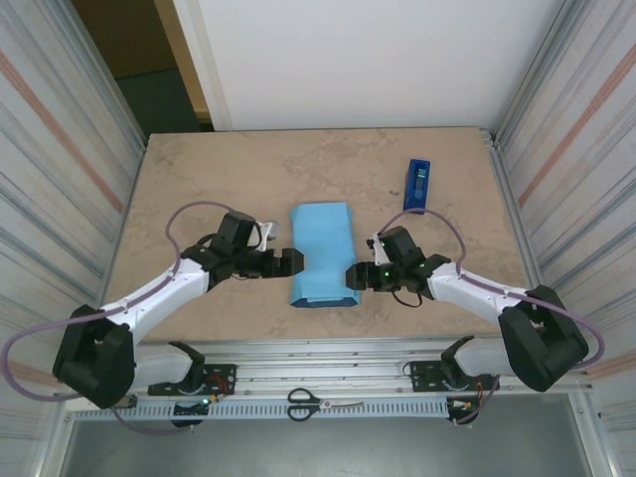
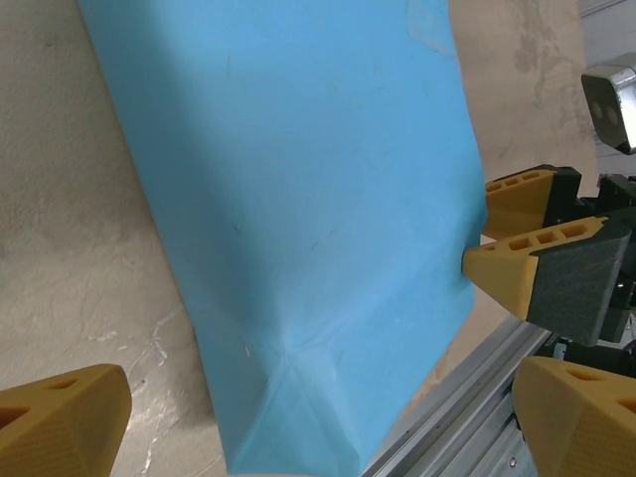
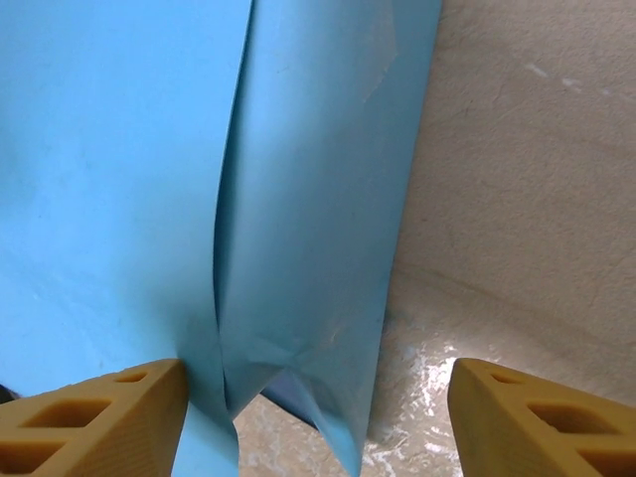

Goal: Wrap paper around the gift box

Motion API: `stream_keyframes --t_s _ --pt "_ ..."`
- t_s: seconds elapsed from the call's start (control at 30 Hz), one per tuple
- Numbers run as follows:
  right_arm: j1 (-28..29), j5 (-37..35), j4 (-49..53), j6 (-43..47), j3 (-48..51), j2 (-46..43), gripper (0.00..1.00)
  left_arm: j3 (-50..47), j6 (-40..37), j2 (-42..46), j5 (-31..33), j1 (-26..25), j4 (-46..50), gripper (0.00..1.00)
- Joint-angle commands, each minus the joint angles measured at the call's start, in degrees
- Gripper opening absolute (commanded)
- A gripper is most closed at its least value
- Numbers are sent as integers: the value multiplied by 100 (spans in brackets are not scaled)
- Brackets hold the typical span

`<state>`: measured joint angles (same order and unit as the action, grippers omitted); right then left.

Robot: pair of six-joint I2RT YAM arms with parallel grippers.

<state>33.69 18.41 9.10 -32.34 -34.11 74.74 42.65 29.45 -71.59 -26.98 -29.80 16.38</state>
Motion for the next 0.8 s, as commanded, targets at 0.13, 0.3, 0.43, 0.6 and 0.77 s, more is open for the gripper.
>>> stream_keyframes --t_s 0.13,0.3,0.43,0.6,0.77 --pt "30 -101 -296 100 -11 326 64 630 -435 -598 353 -164 284 99" --pt "204 -359 -222 109 -99 360 61 873 -523 -979 482 -307 337 98" --pt "443 -945 -24 116 -120 202 59 1002 -578 -1167 673 -411 409 97" --pt "826 -1871 119 -13 -131 32 54 1099 -647 -1344 848 -503 378 92" --pt "988 -2149 24 -232 -113 122 49 1128 -1026 -1435 1196 -739 571 93"
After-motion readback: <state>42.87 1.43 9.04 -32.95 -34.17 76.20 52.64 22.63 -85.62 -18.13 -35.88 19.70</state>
